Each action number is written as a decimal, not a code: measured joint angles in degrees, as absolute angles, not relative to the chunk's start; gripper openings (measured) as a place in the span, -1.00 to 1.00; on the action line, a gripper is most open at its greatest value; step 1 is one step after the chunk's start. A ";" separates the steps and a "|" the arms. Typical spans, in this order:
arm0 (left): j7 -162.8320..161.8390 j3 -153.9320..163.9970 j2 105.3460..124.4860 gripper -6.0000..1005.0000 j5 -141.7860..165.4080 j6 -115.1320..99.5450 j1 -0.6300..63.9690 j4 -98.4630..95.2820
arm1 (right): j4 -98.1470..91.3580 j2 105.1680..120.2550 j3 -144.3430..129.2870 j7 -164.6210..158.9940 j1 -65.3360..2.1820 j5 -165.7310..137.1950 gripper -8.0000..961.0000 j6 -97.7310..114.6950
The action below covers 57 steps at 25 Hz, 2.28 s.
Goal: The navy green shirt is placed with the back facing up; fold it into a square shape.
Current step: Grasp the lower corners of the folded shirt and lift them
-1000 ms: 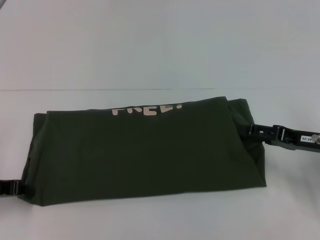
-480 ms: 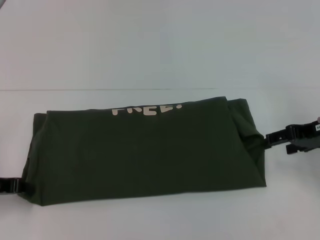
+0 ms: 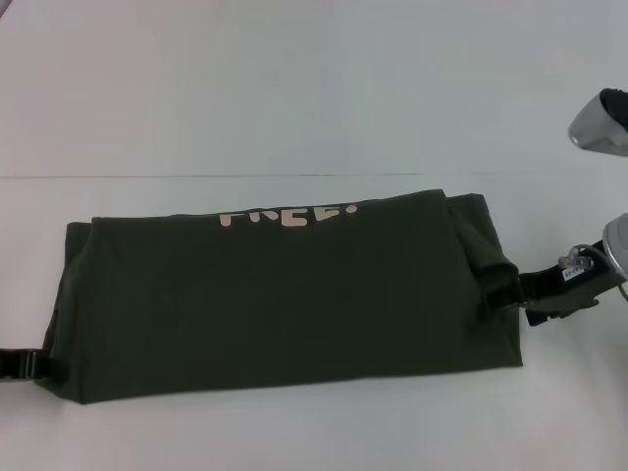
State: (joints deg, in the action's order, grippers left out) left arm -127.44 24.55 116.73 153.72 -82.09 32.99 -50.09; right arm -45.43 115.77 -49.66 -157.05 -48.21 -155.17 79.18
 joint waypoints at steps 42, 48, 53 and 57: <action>-127.44 24.75 116.65 -0.98 153.37 -82.09 33.50 -50.10 | -40.13 119.53 -50.44 -153.92 -48.37 -154.60 0.77 68.64; -127.44 24.83 116.63 -0.98 153.37 -81.96 33.50 -50.02 | -40.23 119.26 -50.29 -153.89 -47.85 -154.60 0.77 68.67; -127.44 24.88 116.62 -0.98 153.37 -81.95 33.48 -50.00 | -40.13 119.22 -50.04 -154.49 -47.80 -154.60 0.77 69.24; -127.44 24.87 116.63 -0.98 153.37 -82.02 33.48 -50.08 | -40.53 119.21 -49.88 -154.48 -47.53 -154.60 0.77 69.64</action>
